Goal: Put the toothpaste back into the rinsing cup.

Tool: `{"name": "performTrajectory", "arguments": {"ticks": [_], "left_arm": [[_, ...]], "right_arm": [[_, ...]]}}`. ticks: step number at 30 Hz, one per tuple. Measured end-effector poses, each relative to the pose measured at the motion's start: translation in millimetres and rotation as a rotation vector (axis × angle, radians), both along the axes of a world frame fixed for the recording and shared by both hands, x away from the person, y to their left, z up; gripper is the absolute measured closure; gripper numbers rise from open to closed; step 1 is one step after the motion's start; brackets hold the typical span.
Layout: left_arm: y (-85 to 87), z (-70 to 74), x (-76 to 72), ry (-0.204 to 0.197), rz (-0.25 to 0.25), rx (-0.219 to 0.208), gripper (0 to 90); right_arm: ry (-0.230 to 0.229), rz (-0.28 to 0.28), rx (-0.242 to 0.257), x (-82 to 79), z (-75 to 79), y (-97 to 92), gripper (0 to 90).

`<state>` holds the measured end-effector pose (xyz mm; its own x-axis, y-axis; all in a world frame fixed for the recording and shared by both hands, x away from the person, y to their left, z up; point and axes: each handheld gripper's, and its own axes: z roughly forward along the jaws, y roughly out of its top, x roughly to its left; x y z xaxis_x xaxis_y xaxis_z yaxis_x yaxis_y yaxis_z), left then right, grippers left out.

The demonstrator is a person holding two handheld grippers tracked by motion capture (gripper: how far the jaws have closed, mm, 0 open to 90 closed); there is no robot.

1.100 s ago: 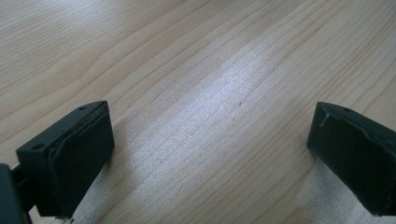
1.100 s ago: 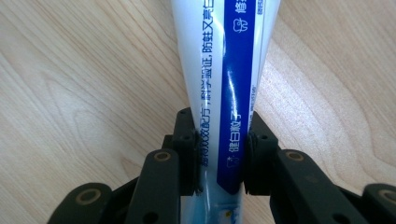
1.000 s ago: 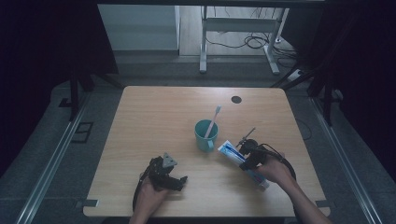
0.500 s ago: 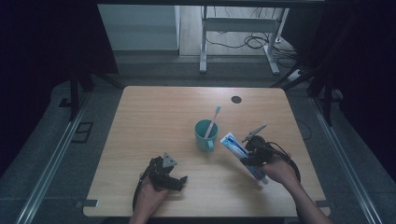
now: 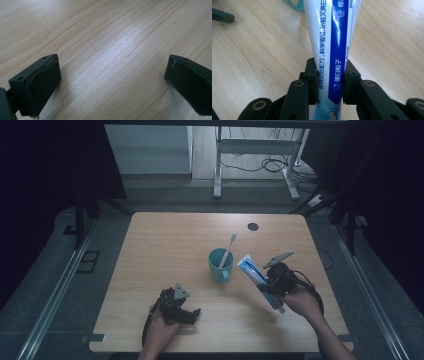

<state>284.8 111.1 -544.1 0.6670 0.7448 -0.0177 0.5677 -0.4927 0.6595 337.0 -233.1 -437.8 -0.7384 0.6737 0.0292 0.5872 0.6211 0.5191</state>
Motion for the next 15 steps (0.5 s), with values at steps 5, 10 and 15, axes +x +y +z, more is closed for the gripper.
{"name": "performTrajectory", "arguments": {"ticks": [5, 10, 15], "left_arm": [[0.1, 0.1, 0.0, 0.000, -0.001, 0.001, 0.7], [0.1, 0.1, 0.1, 0.001, -0.001, 0.001, 0.7], [0.1, 0.1, 0.1, 0.001, -0.001, 0.001, 0.7]], "right_arm": [[-0.023, 0.001, 0.029, -0.1, 4.1, -0.1, 70.6], [-0.048, 0.001, 0.053, -0.5, 9.6, 2.9, 70.6], [-0.076, 0.010, 0.079, 0.1, 14.7, 7.0, 70.5]]}}
